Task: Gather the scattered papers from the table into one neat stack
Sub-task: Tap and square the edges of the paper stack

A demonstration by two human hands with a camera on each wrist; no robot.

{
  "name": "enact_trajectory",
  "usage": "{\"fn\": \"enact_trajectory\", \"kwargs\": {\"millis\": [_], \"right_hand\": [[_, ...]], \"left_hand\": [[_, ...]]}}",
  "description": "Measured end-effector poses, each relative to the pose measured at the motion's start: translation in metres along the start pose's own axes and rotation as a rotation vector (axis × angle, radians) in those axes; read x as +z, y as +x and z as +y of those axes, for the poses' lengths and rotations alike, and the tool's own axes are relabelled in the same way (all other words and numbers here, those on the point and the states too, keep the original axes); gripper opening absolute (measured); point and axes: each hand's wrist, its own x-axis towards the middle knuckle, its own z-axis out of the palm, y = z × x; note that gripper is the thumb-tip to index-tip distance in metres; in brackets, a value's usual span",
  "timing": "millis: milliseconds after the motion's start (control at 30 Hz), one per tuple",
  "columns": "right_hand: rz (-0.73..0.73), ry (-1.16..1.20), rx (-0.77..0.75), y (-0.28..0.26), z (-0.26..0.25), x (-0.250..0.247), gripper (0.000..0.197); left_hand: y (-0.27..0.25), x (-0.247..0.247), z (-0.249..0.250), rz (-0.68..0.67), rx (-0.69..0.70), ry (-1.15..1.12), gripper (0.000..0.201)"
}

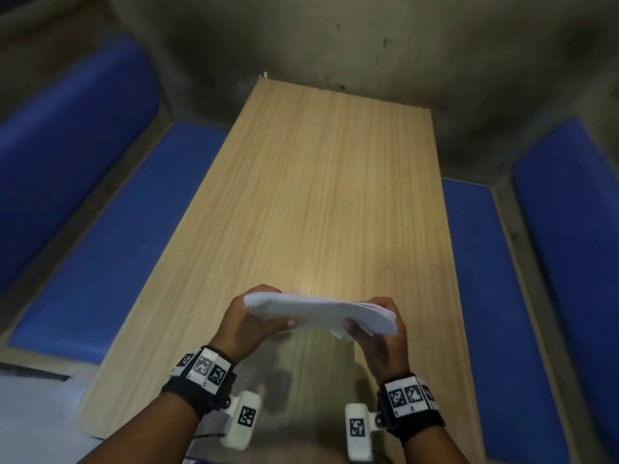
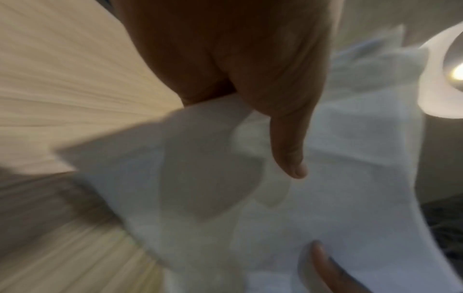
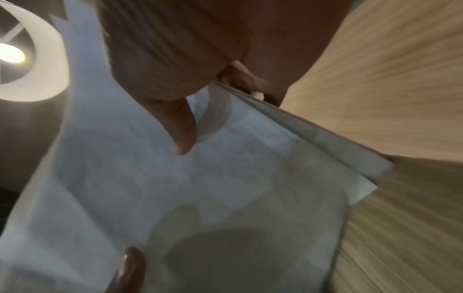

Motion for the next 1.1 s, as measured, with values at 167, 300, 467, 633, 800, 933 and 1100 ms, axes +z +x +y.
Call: {"fn": "enact_trajectory", "kwargs": {"millis": [167, 300, 467, 633, 800, 933, 1100], "right_hand": [[0.016, 0.015, 0.033, 0.0, 0.004, 0.007, 0.038], [0.048, 0.045, 0.017, 0.0, -0.002, 0.007, 0.039], [-0.006, 0.087, 0.088, -0.008, 0.014, 0.009, 0.047], [0.115, 0.22, -0.053, -0.013, -0.017, 0.008, 0.032], [0.274, 0.182, -0.095, -0.009, -0.031, 0.016, 0.046], [0.288, 0.129, -0.086, -0.011, -0.035, 0.021, 0.031], [0.054, -0.002, -0.105, -0.009, -0.034, 0.003, 0.037]], "left_hand": [[-0.003, 0.008, 0.006, -0.001, -0.014, -0.096, 0.024], [-0.001, 0.009, 0.0, 0.106, -0.026, -0.07, 0.03], [-0.011, 0.015, -0.006, 0.059, -0.131, -0.249, 0.042], [-0.021, 0.009, 0.013, 0.256, 0.069, -0.401, 0.039], [-0.021, 0.012, 0.044, 0.421, 0.126, -0.439, 0.041], [-0.014, 0.022, 0.037, 0.432, 0.023, -0.418, 0.038], [-0.011, 0.023, 0.013, 0.378, 0.101, -0.392, 0.044]]}}
